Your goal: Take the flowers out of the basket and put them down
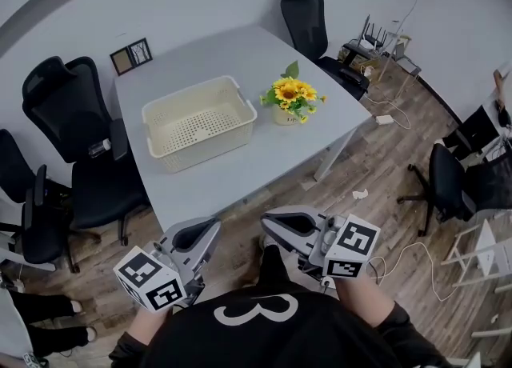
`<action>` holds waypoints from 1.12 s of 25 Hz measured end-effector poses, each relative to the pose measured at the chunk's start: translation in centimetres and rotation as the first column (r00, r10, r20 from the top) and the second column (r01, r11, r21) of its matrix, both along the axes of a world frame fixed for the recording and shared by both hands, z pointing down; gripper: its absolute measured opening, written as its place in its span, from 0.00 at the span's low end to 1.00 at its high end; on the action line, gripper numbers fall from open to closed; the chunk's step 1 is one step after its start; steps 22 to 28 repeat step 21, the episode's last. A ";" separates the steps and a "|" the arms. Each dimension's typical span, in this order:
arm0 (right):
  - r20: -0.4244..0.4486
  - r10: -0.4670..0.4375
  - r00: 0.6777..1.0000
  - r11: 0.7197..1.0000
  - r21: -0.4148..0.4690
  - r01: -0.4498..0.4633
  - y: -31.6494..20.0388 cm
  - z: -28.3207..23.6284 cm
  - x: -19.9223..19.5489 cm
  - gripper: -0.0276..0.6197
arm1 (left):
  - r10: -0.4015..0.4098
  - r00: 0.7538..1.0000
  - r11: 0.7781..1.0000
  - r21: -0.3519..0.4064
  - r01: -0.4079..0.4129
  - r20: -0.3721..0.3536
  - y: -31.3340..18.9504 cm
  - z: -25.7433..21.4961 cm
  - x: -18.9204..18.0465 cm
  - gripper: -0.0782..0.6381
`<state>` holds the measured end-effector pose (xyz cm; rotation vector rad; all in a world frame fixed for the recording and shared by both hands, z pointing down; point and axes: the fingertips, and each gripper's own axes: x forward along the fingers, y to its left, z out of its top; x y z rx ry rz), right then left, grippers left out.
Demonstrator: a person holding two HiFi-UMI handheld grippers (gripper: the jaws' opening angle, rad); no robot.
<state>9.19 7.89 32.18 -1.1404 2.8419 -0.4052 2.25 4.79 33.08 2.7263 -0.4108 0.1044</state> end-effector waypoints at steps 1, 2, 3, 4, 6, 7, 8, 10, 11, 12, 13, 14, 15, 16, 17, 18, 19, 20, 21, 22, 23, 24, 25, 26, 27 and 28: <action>0.003 0.000 1.000 1.000 0.001 0.000 0.1 -0.1 0.0 0.05 | 0.001 1.000 1.000 0.000 -0.001 0.001 0.1 0.0 0.0 0.13; 0.005 0.000 1.000 1.000 0.000 0.000 0.2 -0.1 -0.1 0.05 | 0.001 1.000 1.000 -0.001 -0.001 0.000 0.1 0.1 -0.1 0.13; 0.006 0.000 1.000 1.000 -0.001 0.000 0.2 0.0 -0.1 0.05 | 0.001 1.000 1.000 -0.003 -0.001 -0.001 0.1 0.1 -0.1 0.13; 0.005 0.003 1.000 1.000 -0.002 -0.003 0.1 0.0 -0.1 0.05 | 0.001 1.000 1.000 -0.005 -0.001 -0.002 0.1 0.2 -0.1 0.13; 0.000 0.008 1.000 1.000 -0.006 -0.008 0.1 0.1 0.0 0.05 | 0.000 1.000 1.000 -0.009 0.000 0.000 0.1 0.4 -0.1 0.13; -0.001 0.010 1.000 1.000 -0.008 -0.010 0.1 0.2 0.0 0.05 | -0.001 1.000 1.000 -0.012 0.001 0.001 0.1 0.4 -0.1 0.13; -0.002 0.012 1.000 1.000 -0.011 -0.012 0.1 0.2 0.1 0.05 | -0.002 1.000 1.000 -0.015 0.002 0.000 0.0 0.4 -0.1 0.13; -0.006 0.016 1.000 1.000 -0.015 -0.016 0.0 0.3 0.3 0.05 | -0.001 1.000 1.000 -0.019 0.001 -0.004 -0.1 0.3 0.1 0.13; -0.007 0.017 1.000 1.000 -0.018 -0.018 -0.1 0.4 0.5 0.05 | 0.000 1.000 1.000 -0.021 0.000 -0.004 -0.2 0.3 0.2 0.13; -0.009 0.019 1.000 1.000 -0.020 -0.019 -0.2 0.5 0.6 0.05 | 0.002 1.000 1.000 -0.021 -0.002 -0.003 -0.3 0.4 0.3 0.13; -0.010 0.019 1.000 1.000 -0.023 -0.019 -0.3 0.5 0.6 0.05 | 0.003 1.000 1.000 -0.022 -0.003 -0.002 -0.3 0.4 0.4 0.13; -0.011 0.019 1.000 1.000 -0.024 -0.019 -0.4 0.6 0.7 0.05 | 0.004 1.000 1.000 -0.022 -0.004 -0.001 -0.3 0.4 0.4 0.13; -0.012 0.019 1.000 1.000 -0.023 -0.019 -0.5 0.6 0.7 0.05 | 0.005 1.000 1.000 -0.021 -0.005 -0.001 -0.4 0.4 0.4 0.13; -0.014 0.019 1.000 1.000 -0.022 -0.019 -0.6 0.5 0.7 0.05 | 0.004 1.000 1.000 -0.021 -0.004 -0.002 -0.5 0.4 0.4 0.13; -0.015 0.018 1.000 1.000 -0.021 -0.019 -0.8 0.5 0.7 0.05 | 0.003 1.000 1.000 -0.021 -0.003 -0.003 -0.7 0.4 0.4 0.13; -0.015 0.018 1.000 1.000 -0.020 -0.018 -1.0 0.5 0.6 0.05 | 0.002 1.000 1.000 -0.021 -0.002 -0.003 -0.8 0.3 0.4 0.13; -0.015 0.017 1.000 1.000 -0.019 -0.017 -1.2 0.5 0.6 0.05 | 0.001 1.000 1.000 -0.021 -0.001 -0.004 -1.0 0.3 0.4 0.13; -0.016 0.016 1.000 1.000 -0.019 -0.016 -1.4 0.4 0.5 0.05 | 0.000 1.000 1.000 -0.021 0.000 -0.005 -1.2 0.3 0.4 0.13; -0.016 0.015 1.000 1.000 -0.018 -0.016 -1.6 0.4 0.5 0.05 | -0.001 1.000 1.000 -0.021 0.001 -0.005 -1.4 0.3 0.4 0.13; -0.016 0.015 1.000 1.000 -0.018 -0.016 -1.6 0.4 0.5 0.05 | -0.001 1.000 1.000 -0.021 0.001 -0.005 -1.4 0.3 0.4 0.13; -0.016 0.015 1.000 1.000 -0.018 -0.016 -1.6 0.4 0.5 0.05 | -0.001 1.000 1.000 -0.021 0.001 -0.005 -1.4 0.3 0.4 0.13; -0.016 0.015 1.000 1.000 -0.018 -0.016 -1.6 0.4 0.5 0.05 | -0.001 1.000 1.000 -0.021 0.001 -0.005 -1.4 0.3 0.4 0.13; -0.016 0.015 1.000 1.000 -0.018 -0.016 -1.6 0.4 0.5 0.05 | -0.001 1.000 1.000 -0.021 0.001 -0.005 -1.4 0.3 0.4 0.13; -0.016 0.015 1.000 1.000 -0.018 -0.016 -1.6 0.4 0.5 0.05 | -0.001 1.000 1.000 -0.021 0.001 -0.005 -1.4 0.3 0.4 0.13; -0.016 0.015 1.000 1.000 -0.018 -0.016 -1.6 0.4 0.5 0.05 | -0.001 1.000 1.000 -0.021 0.001 -0.005 -1.4 0.3 0.4 0.13; -0.016 0.015 1.000 1.000 -0.018 -0.016 -1.6 0.4 0.5 0.05 | -0.001 1.000 1.000 -0.021 0.001 -0.005 -1.4 0.3 0.4 0.13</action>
